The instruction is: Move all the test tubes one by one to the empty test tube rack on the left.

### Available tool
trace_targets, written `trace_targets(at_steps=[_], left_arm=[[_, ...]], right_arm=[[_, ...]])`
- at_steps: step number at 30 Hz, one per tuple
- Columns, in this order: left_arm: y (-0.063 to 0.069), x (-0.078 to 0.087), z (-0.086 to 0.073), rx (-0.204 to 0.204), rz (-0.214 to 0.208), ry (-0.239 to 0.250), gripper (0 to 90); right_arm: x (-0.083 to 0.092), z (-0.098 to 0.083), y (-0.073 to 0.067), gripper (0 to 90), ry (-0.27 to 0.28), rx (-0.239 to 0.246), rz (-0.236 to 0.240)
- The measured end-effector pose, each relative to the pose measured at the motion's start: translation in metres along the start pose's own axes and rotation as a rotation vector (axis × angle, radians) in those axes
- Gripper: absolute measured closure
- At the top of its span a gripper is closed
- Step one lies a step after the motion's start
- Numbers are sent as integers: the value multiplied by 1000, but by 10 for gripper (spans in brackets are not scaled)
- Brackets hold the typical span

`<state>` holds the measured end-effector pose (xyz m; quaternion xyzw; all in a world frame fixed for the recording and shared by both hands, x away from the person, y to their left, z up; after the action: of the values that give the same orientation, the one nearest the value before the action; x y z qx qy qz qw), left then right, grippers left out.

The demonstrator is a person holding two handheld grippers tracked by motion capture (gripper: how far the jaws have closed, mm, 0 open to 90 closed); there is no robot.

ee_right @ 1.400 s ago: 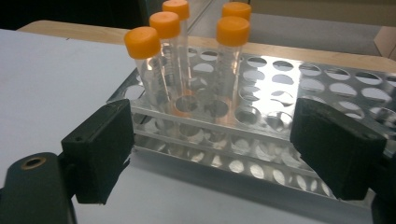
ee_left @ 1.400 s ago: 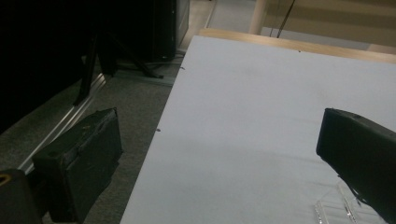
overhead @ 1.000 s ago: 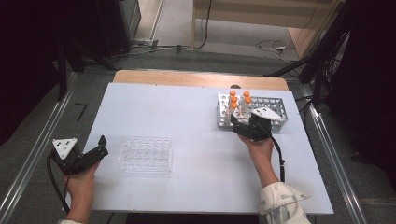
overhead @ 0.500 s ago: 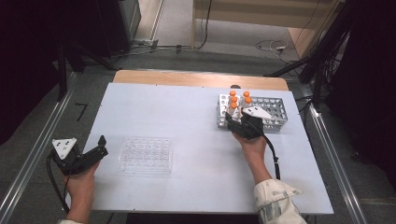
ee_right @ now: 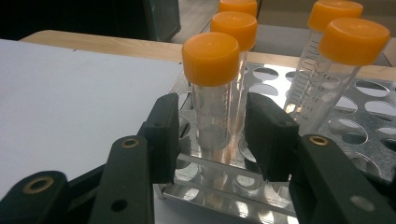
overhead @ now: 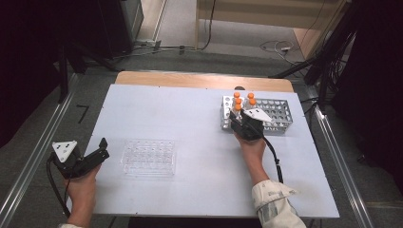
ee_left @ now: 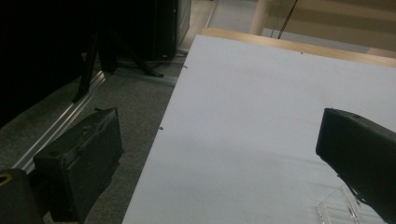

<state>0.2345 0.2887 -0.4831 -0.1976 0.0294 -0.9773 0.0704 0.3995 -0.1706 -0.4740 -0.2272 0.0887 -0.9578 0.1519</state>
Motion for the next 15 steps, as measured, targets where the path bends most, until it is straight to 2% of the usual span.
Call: trace_targets(at_steps=[10, 15], left_arm=[[0, 0, 0, 0, 1, -2, 16], [0, 0, 0, 0, 1, 0, 17]], right_arm=[[-3, -2, -1, 611, 6, -1, -7], [-3, -3, -3, 691, 14, 6, -19]])
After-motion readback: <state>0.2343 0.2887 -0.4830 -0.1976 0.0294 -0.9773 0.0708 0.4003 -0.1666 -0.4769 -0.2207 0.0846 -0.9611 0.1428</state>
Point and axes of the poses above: each handheld gripper's, and its own axes: x roughly backward along the jaws, z roughly out of its top, y roughly to its right, the point moved 2 cm from there along -x, roughly forward along the jaws, and after that the axes turned 14 degrees about -x, right-handed, at the moved point
